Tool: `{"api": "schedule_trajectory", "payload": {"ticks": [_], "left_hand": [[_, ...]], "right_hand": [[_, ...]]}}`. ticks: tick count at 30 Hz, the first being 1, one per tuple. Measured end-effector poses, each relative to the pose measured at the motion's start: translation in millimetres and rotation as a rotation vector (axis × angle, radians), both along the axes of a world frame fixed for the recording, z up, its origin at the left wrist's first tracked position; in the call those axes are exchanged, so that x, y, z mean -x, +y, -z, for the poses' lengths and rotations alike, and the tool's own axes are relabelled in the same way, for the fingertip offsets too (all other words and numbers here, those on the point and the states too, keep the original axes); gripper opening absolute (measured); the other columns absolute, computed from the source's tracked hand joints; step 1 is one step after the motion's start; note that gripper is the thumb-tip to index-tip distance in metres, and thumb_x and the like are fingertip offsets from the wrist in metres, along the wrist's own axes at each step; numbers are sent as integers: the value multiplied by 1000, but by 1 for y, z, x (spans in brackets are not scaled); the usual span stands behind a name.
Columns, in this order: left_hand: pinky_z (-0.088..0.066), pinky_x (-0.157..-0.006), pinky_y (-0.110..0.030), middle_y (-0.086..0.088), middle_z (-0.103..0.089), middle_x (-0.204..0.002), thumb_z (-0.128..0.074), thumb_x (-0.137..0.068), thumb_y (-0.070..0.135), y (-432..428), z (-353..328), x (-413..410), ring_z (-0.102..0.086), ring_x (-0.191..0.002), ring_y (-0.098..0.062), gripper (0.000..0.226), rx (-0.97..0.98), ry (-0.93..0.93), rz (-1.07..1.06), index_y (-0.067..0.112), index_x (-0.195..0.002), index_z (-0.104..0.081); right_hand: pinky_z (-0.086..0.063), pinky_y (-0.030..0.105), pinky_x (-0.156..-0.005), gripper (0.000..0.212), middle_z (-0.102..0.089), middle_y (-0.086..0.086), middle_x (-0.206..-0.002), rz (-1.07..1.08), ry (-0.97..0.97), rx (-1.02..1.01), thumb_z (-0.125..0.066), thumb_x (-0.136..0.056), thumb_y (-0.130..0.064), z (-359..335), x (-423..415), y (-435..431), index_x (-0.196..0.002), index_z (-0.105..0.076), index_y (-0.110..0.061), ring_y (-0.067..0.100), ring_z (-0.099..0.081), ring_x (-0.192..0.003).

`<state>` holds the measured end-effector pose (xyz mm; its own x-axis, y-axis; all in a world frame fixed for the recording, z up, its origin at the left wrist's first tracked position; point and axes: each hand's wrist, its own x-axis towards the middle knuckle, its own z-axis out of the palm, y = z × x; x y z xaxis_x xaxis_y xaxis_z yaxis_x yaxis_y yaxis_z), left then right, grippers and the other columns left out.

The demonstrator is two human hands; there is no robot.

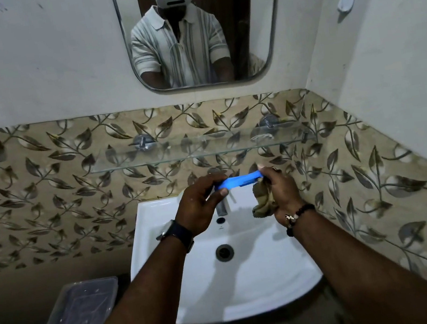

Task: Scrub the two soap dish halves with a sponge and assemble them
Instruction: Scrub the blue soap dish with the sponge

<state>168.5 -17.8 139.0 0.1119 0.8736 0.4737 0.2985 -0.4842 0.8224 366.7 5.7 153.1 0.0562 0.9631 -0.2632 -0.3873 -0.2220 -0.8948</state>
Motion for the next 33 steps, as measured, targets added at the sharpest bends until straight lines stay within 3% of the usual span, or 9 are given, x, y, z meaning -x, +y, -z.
{"api": "schedule_trajectory", "payload": {"ticks": [3,7,14,16,20,23,27,30,33], "left_hand": [[-43,-106,-30,-5,-60,-129,-67,-92,6,2,2,3,-54,-125,-18,29,-147,111,-27,11,-120,-68],[-47,-93,-12,-11,-46,-128,-65,-92,-1,-1,6,-1,-53,-116,5,34,-50,-102,-71,8,-125,-67],[-49,-84,-10,21,-73,-112,-67,-92,5,-7,8,-7,-65,-108,5,40,216,-451,-106,35,-118,-68],[-55,-86,-21,12,-76,-110,-69,-92,10,-7,9,-8,-68,-105,-4,40,269,-530,-96,27,-127,-66],[-61,-84,-43,-30,-71,-103,-74,-88,11,-10,12,-11,-72,-99,-39,52,383,-684,-135,13,-137,-56],[-61,-82,-46,-28,-73,-95,-72,-88,6,-13,20,-10,-73,-90,-39,46,416,-740,-142,16,-132,-59],[-61,-82,-49,-21,-75,-84,-69,-89,1,-15,31,-10,-75,-81,-36,44,451,-799,-145,15,-130,-59],[-61,-82,-48,-20,-75,-84,-68,-89,0,-15,30,-10,-74,-83,-36,44,432,-794,-160,16,-130,-60],[-61,-79,-46,-22,-74,-86,-68,-89,0,-16,27,-8,-74,-84,-36,44,405,-795,-185,17,-130,-61]], "right_hand": [[-33,21,-45,26,-38,9,-58,15,25,-43,-60,-94,-24,1,-3,-1,-81,-57,-3,14,-32,-34],[-42,26,-56,23,-53,20,-80,109,8,-154,-58,-94,-12,8,2,-1,-109,-66,3,24,-50,-57],[-52,35,-78,29,-61,25,-127,102,-55,-278,-55,-96,-3,21,11,-6,-124,-60,-5,29,-60,-100],[-53,36,-83,33,-62,21,-128,66,-106,-318,-54,-97,-3,23,14,-9,-129,-56,-7,26,-61,-103],[-55,20,-80,36,-62,6,-126,-9,-236,-406,-55,-99,-6,32,16,-15,-133,-51,-12,14,-62,-107],[-54,18,-83,38,-62,5,-125,-46,-331,-433,-57,-98,-10,40,12,-15,-135,-50,-15,11,-62,-107],[-56,36,-91,38,-64,16,-119,-99,-425,-398,-60,-98,-17,47,10,-14,-134,-48,-20,27,-63,-109],[-56,39,-92,38,-64,15,-120,-103,-462,-416,-60,-98,-19,48,11,-13,-133,-48,-23,28,-64,-110],[-57,28,-82,35,-68,1,-110,-95,-535,-432,-63,-96,-24,48,14,-9,-128,-49,-32,14,-66,-100]]}}
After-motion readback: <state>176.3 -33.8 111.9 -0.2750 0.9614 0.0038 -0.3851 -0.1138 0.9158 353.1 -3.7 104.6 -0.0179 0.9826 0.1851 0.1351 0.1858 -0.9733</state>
